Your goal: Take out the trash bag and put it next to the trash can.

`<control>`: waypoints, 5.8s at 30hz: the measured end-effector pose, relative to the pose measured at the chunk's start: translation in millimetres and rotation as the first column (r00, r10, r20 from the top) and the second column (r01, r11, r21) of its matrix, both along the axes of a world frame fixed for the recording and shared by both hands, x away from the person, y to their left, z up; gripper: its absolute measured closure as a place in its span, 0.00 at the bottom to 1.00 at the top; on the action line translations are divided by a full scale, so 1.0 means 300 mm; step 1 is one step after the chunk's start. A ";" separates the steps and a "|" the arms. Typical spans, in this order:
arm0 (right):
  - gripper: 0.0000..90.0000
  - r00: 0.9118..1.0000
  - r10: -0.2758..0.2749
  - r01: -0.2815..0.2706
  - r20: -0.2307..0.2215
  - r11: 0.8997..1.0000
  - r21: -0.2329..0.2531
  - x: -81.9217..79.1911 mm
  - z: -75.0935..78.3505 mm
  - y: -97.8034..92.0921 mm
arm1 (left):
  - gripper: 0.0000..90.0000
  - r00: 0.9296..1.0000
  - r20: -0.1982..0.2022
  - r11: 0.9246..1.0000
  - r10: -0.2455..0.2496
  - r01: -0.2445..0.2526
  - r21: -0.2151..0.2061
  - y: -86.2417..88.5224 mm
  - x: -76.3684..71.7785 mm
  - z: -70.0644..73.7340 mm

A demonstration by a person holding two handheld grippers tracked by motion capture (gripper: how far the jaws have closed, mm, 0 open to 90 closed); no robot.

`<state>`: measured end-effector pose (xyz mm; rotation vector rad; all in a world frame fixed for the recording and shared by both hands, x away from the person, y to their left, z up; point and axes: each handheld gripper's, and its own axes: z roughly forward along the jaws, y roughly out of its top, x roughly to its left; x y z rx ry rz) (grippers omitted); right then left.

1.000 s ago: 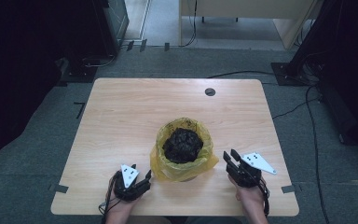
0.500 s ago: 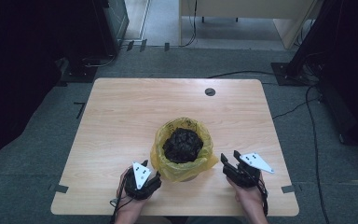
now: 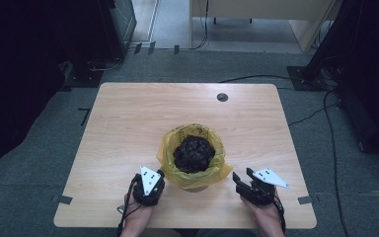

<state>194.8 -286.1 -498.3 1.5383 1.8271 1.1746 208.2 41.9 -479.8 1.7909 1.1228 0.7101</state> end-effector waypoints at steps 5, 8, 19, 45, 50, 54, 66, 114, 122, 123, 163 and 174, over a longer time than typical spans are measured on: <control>0.41 0.998 0.067 -0.068 -0.020 0.997 -0.039 0.006 -0.025 0.052 | 1.00 1.000 0.015 0.999 0.010 -0.009 -0.038 0.012 0.001 0.040; 0.38 0.997 0.075 -0.077 -0.029 0.994 -0.083 0.043 -0.037 0.092 | 1.00 0.999 0.032 0.998 0.019 -0.017 -0.064 0.020 -0.001 0.072; 0.90 0.995 0.056 -0.049 0.078 0.995 -0.086 0.105 -0.005 0.151 | 1.00 0.998 0.053 0.992 -0.028 0.035 -0.125 0.044 -0.009 0.169; 1.00 0.905 0.028 -0.039 0.424 0.999 0.017 0.058 0.354 0.271 | 1.00 0.974 0.188 0.982 -0.124 0.148 -0.121 -0.073 0.011 0.358; 1.00 0.890 0.077 -0.098 0.449 0.995 0.024 0.064 0.409 0.334 | 1.00 0.969 0.179 0.968 -0.169 0.198 -0.153 -0.108 0.036 0.393; 1.00 0.882 0.093 -0.135 0.463 0.989 0.059 0.061 0.441 0.359 | 1.00 0.959 0.198 0.959 -0.202 0.235 -0.158 -0.127 0.029 0.400; 0.63 0.920 0.131 -0.165 0.370 0.984 0.062 0.031 0.387 0.255 | 1.00 0.972 0.169 0.958 -0.161 0.195 -0.209 -0.033 0.062 0.383; 0.98 0.919 0.357 -0.365 0.170 0.931 0.016 0.000 0.372 0.442 | 0.41 0.966 0.223 0.917 -0.129 0.202 -0.344 0.095 0.048 0.402; 0.98 0.916 0.311 -0.329 0.253 0.944 0.028 -0.002 0.410 0.422 | 0.28 0.967 0.231 0.924 -0.105 0.181 -0.338 0.147 0.040 0.371; 0.98 0.915 0.308 -0.326 0.262 0.945 0.028 -0.003 0.416 0.420 | 0.28 0.970 0.223 0.925 -0.098 0.172 -0.339 0.153 0.042 0.363; 0.98 0.848 0.183 -0.226 0.498 0.974 0.028 -0.053 0.547 0.338 | 0.11 0.968 -0.157 0.979 0.196 -0.184 0.084 0.327 0.127 -0.127; 0.98 0.848 0.119 -0.160 0.517 0.986 0.035 -0.059 0.560 0.261 | 0.11 0.952 -0.230 0.977 0.202 -0.180 0.114 0.325 0.149 -0.153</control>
